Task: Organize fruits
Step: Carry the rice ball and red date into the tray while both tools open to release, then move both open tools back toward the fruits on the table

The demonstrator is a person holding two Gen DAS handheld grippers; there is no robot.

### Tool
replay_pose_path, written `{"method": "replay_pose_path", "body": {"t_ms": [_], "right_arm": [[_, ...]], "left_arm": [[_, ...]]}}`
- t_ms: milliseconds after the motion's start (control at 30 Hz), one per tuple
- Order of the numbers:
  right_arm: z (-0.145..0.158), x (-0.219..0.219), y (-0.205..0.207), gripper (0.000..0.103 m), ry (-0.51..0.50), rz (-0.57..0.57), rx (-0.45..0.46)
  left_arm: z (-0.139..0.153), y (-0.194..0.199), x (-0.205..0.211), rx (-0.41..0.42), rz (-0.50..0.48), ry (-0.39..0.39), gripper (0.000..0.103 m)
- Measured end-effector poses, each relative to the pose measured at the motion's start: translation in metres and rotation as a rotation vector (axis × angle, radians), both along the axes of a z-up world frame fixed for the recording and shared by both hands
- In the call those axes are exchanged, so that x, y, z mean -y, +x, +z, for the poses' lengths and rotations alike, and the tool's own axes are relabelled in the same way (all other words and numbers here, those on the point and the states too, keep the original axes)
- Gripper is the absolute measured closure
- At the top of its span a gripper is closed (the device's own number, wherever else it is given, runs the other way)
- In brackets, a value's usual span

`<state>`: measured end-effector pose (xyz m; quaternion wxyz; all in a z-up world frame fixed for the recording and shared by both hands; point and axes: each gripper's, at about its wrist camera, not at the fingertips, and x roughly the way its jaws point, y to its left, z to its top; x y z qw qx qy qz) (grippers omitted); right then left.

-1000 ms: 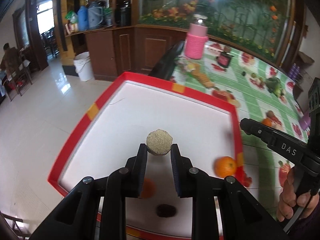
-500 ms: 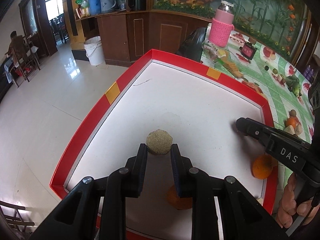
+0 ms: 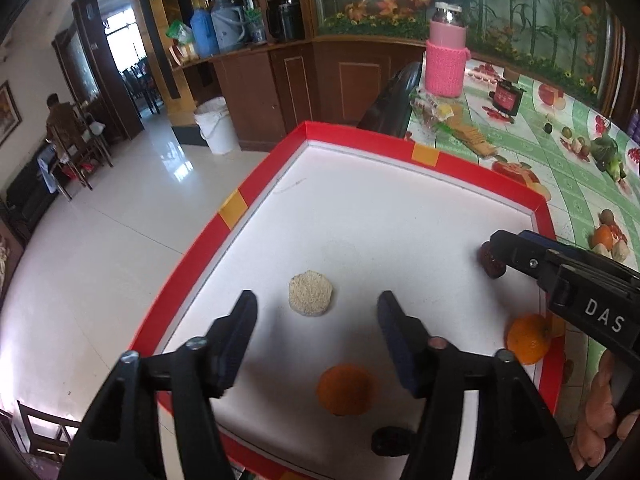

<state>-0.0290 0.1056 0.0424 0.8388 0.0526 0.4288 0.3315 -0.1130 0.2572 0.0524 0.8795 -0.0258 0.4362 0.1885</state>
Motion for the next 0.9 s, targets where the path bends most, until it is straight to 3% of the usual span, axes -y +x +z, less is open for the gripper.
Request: {"method": "replay_pose_path", "body": {"t_ms": [267,900], "right_arm": [[0.021,0.044,-0.012,0.052,0.035,-0.062,0.112],[0.026,0.178,0.0,0.05,0.049,-0.274,0.115]], "left_arm": [[0.024,-0.005,0.038,0.077,-0.039,0.052,0.031],[0.033,0.014,0.138,0.076,-0.203,0.077,0.03]]}}
